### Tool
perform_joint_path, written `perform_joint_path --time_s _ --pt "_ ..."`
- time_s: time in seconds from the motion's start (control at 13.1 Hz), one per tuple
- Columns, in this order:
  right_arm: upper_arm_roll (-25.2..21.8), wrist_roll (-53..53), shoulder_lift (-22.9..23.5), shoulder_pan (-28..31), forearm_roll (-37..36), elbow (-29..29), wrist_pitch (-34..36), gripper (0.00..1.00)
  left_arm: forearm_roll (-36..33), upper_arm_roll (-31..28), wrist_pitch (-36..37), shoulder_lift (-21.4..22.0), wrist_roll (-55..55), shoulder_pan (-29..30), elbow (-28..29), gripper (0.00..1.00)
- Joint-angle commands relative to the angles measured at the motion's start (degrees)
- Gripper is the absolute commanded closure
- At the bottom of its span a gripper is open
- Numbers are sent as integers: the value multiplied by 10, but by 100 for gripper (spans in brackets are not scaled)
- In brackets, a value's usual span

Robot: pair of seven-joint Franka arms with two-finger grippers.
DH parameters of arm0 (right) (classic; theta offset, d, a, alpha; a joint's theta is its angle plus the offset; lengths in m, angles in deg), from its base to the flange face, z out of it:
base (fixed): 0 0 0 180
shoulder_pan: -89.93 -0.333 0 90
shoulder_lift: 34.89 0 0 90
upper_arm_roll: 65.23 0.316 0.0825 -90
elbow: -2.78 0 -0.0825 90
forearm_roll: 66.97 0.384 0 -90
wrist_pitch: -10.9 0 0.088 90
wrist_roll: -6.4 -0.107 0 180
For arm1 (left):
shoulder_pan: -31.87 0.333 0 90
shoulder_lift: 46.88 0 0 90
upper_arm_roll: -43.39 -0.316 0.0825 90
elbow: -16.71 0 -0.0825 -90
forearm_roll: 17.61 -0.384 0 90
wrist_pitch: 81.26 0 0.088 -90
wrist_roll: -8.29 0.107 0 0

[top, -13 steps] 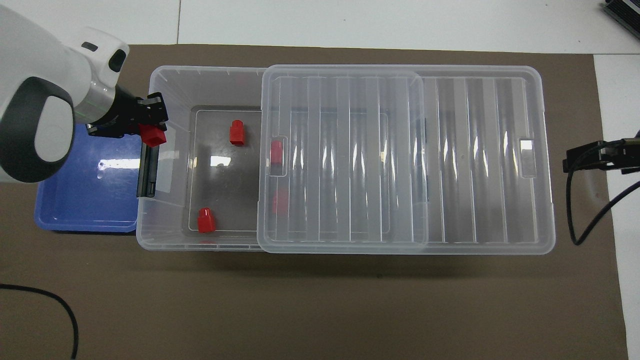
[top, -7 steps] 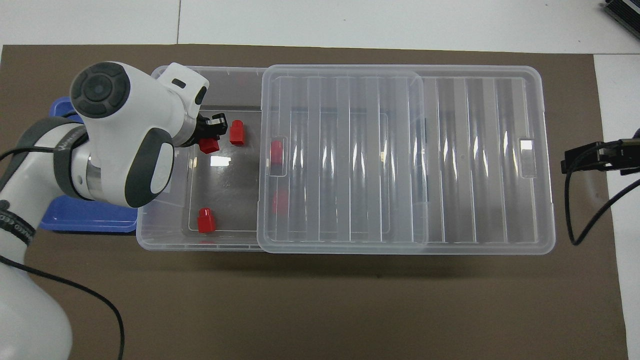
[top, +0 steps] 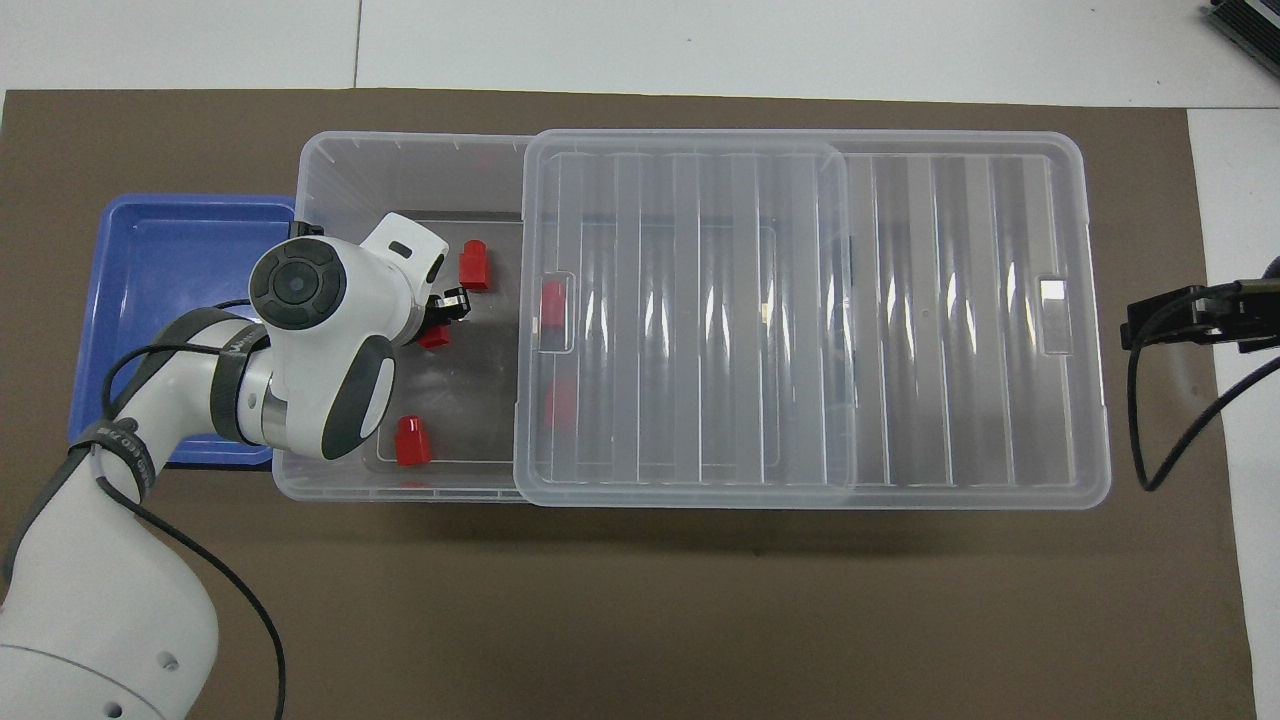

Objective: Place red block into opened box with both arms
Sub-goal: 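Withdraw the left gripper to the tray while the right gripper reaches the lid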

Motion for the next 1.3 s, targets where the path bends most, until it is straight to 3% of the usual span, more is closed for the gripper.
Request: perform_joint_path --time_s 0.0,0.15,0.23,0.38,0.46,0.54,0.69,0.76,1.07,1.22 --pt "4 -6 -17 23 -5 52 -56 0 -14 -8 -21 13 -11 -8 22 86" --pt "4 -4 -16 37 -5 77 -102 4 -14 -8 -19 12 -10 -7 16 16" --pt "4 -1 -14 44 -5 93 -132 24 -14 -8 -14 13 -11 -7 10 0" --pt "4 0 1 51 -5 98 -150 64 -13 -12 37 33 -12 -4 -14 0" --pt "4 -1 8 60 -5 106 -172 89 -13 -13 111 62 -10 1 -48 0" --pt "4 0 12 65 -5 118 -199 100 -13 -15 205 81 -7 7 -94 0" --pt "3 14 35 67 -17 117 -217 100 -14 -16 371 106 6 28 -195 0" --pt "3 23 45 67 -29 118 -236 100 -14 -16 420 118 39 44 -222 0" --pt "4 24 76 65 -36 116 -270 100 -15 -16 520 215 255 135 -219 0" --pt "4 27 76 60 -34 119 -268 100 -15 -16 548 232 320 178 -219 0"
